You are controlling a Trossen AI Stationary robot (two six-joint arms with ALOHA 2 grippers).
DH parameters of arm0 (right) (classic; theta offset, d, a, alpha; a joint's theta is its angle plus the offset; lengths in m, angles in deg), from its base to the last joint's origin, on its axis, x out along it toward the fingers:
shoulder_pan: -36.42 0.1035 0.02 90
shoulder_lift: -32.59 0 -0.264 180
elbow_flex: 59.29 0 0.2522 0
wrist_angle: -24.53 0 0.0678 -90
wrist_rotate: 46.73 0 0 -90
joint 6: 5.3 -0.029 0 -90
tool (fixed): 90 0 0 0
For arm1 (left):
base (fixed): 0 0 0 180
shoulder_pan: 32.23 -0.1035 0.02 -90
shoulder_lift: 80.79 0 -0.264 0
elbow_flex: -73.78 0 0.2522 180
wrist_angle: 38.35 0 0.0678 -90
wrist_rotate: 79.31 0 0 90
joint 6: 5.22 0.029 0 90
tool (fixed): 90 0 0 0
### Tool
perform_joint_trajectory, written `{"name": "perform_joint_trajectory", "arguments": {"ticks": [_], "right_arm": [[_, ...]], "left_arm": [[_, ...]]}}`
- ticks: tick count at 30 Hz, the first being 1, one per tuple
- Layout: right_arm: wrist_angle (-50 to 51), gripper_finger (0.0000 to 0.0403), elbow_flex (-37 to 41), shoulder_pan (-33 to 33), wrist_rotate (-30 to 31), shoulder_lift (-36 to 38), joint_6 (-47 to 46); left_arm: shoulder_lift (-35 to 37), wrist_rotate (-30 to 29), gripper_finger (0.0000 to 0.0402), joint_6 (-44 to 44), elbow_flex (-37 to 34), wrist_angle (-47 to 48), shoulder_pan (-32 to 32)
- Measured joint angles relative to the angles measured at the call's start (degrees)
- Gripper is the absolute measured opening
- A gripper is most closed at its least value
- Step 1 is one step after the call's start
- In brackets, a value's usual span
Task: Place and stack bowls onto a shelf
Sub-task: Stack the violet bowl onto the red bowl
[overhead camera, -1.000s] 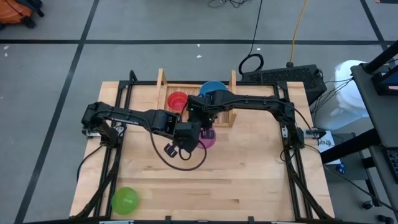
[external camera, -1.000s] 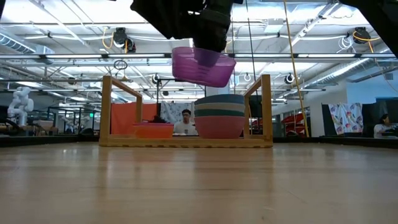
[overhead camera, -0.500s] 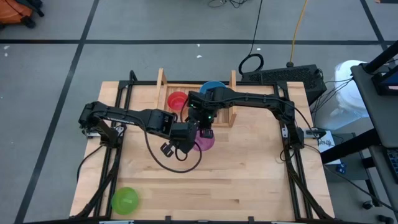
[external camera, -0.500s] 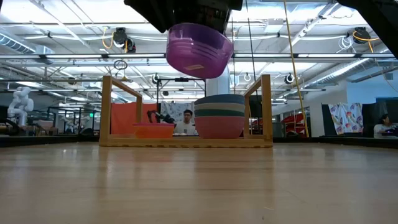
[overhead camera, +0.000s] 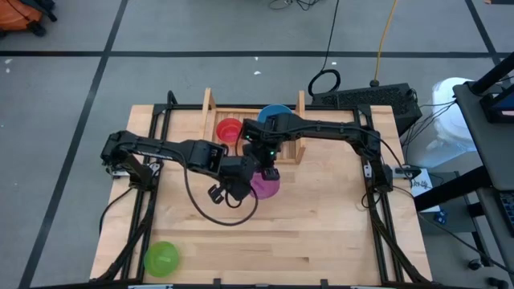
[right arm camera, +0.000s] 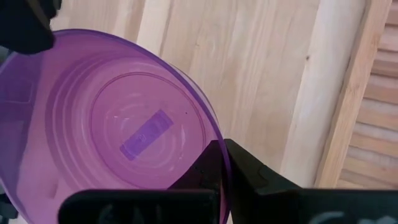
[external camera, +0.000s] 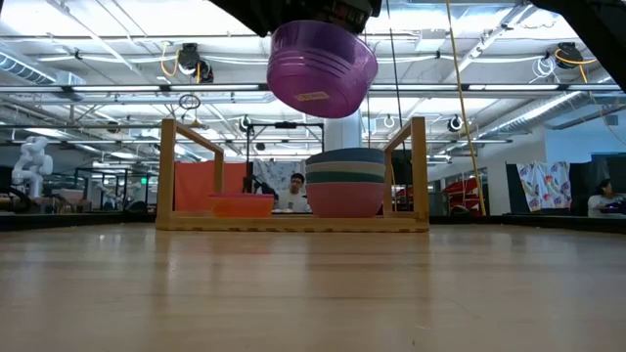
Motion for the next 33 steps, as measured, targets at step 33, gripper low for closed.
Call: {"name": "perform_joint_trajectory", "arguments": {"ticks": [33], "right_arm": [[-1.1, 0.0000, 0.0, 0.7, -8.8, 0.0, 8.5]], "left_arm": [[0.8, 6.3, 0.0081, 3.2, 0.1, -2.0, -0.1]]}}
